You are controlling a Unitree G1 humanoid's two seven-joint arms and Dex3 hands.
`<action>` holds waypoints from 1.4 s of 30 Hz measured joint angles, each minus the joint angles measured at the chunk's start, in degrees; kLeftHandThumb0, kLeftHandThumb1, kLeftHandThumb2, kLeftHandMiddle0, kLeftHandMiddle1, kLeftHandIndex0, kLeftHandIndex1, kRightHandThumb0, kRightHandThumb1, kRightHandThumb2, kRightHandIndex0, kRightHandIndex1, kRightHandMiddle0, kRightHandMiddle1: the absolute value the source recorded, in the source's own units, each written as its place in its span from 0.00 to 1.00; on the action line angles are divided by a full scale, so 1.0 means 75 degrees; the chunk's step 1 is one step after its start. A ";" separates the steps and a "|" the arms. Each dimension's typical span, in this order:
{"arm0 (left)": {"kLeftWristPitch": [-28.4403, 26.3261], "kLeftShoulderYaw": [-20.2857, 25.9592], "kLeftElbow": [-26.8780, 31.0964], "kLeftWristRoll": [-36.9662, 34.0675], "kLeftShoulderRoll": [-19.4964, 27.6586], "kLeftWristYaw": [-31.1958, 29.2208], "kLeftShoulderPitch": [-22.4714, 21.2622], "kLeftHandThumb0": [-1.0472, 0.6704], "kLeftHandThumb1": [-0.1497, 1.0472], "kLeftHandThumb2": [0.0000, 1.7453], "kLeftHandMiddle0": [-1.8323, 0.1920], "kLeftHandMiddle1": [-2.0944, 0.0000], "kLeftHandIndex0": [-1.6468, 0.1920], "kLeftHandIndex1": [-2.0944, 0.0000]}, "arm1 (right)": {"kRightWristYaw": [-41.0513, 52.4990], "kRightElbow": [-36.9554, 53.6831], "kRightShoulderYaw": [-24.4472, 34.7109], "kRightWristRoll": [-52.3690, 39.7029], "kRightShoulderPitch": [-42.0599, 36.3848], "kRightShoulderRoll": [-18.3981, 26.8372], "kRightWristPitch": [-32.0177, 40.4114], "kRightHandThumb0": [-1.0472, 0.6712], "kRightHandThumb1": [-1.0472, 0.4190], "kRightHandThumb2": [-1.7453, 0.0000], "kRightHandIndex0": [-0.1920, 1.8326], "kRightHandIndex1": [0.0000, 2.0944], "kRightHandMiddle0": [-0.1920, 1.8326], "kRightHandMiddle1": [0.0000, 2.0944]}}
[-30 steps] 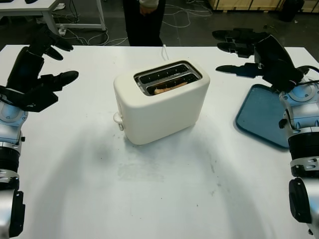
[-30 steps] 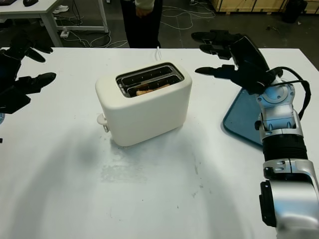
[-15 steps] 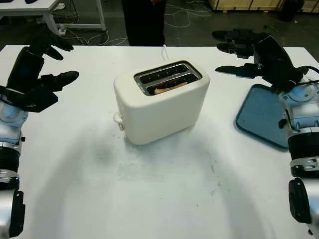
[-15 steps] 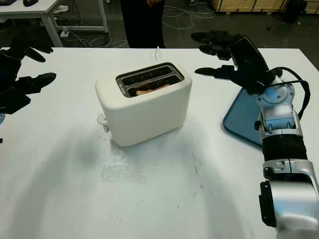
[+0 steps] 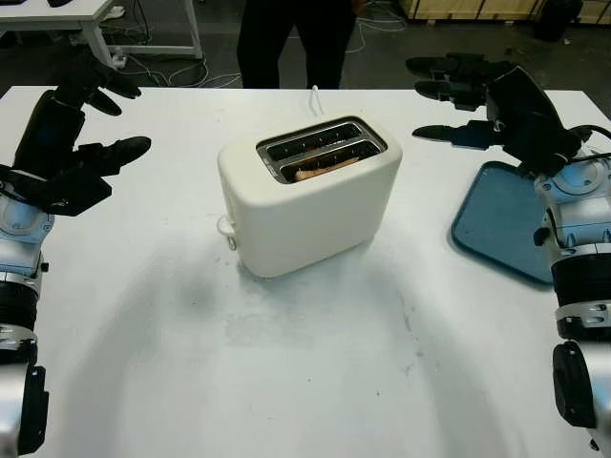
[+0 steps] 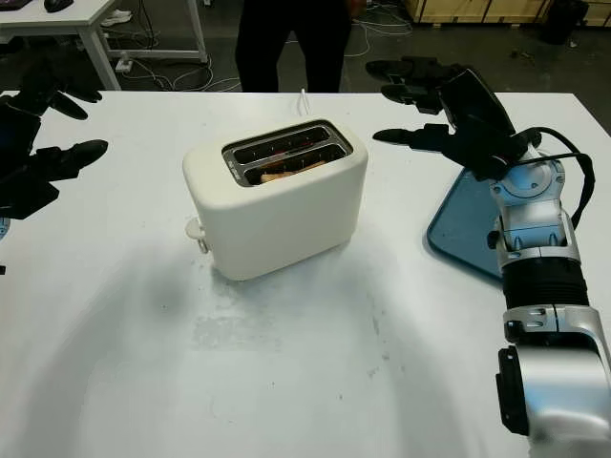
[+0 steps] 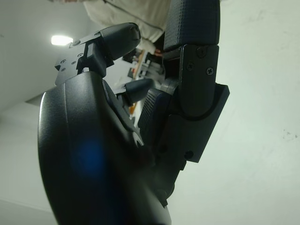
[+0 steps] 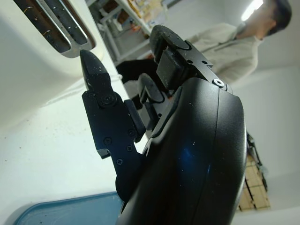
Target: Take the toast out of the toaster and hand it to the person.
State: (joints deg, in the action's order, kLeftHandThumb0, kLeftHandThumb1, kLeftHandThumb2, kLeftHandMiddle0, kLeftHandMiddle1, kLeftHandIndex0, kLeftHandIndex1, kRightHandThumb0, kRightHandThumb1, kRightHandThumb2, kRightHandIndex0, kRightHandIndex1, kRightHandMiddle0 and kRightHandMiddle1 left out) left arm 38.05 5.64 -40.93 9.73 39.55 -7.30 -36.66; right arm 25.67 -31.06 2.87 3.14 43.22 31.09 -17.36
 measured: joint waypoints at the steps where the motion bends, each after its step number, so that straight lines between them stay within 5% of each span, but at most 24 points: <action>1: -0.0010 0.0000 0.0002 0.0000 0.0000 0.0000 0.0000 0.00 0.89 0.24 0.91 0.19 0.90 0.26 | 0.0000 0.0000 0.0000 0.0000 0.0000 0.0000 0.0001 0.48 0.19 1.00 0.37 0.01 0.37 0.00; 20: -0.0207 0.0000 0.0002 0.0036 0.0001 0.0187 0.0053 0.00 0.89 0.26 0.91 0.17 0.90 0.23 | -0.0014 0.0001 0.0053 -0.0016 0.0000 -0.0001 -0.0001 0.45 0.20 1.00 0.39 0.01 0.38 0.01; 42: -0.0281 -0.0004 0.0000 0.0122 0.0005 0.0244 0.0102 0.00 0.89 0.26 0.91 0.17 0.90 0.23 | -0.0082 0.0347 0.0129 -0.0027 -0.0121 -0.0001 0.0130 0.54 0.19 1.00 0.37 0.00 0.36 0.00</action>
State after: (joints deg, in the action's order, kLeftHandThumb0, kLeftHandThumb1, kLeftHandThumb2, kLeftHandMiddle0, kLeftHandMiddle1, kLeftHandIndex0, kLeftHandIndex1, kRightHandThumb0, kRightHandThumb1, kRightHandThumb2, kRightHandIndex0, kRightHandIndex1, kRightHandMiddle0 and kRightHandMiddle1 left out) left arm 35.94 5.60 -40.93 10.64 39.59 -5.47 -35.89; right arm 25.05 -28.45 3.83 2.94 42.31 31.08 -16.39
